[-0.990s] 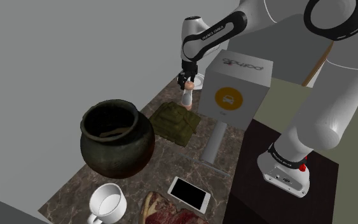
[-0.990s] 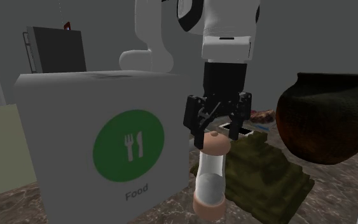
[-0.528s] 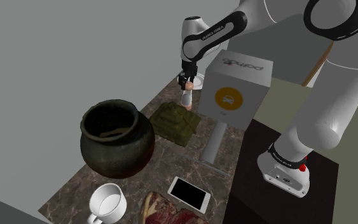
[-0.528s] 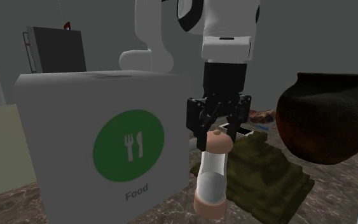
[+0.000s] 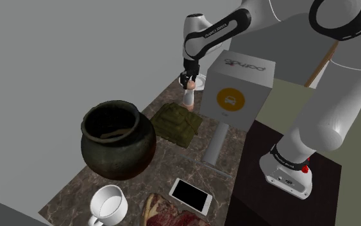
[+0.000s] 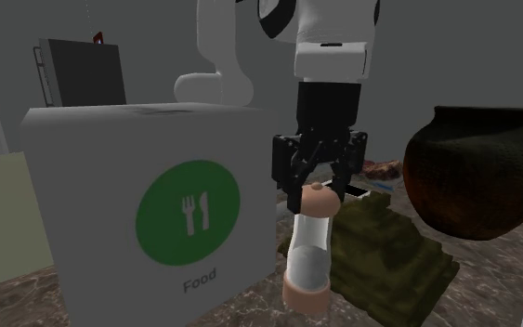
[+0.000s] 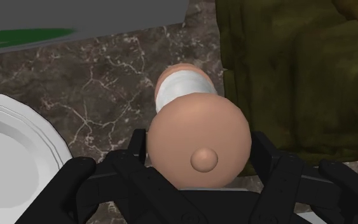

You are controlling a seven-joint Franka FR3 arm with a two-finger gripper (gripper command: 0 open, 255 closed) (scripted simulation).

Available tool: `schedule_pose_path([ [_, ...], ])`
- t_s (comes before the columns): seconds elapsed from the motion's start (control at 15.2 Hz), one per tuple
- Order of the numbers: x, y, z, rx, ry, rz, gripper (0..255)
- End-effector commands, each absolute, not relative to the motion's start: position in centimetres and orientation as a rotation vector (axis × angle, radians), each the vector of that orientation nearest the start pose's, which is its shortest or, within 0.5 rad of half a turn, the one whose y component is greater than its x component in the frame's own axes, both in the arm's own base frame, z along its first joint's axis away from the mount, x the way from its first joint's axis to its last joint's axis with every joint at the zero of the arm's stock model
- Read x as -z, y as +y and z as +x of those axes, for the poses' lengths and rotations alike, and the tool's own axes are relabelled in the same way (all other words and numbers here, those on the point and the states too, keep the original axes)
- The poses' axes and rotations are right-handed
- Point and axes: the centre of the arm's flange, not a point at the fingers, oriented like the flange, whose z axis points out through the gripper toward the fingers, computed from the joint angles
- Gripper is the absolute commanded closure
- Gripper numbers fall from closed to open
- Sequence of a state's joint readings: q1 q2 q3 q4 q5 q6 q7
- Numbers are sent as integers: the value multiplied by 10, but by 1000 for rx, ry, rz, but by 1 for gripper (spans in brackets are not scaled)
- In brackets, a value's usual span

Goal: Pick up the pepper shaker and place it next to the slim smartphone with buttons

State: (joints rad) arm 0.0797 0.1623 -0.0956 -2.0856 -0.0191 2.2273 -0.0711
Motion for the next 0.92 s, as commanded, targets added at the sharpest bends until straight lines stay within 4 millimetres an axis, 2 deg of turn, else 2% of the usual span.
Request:
schedule_pose_path([
  [0.0, -357, -8, 569, -34, -108, -3169, 255],
  [0.86, -426, -8, 569, -34, -108, -3169, 255],
])
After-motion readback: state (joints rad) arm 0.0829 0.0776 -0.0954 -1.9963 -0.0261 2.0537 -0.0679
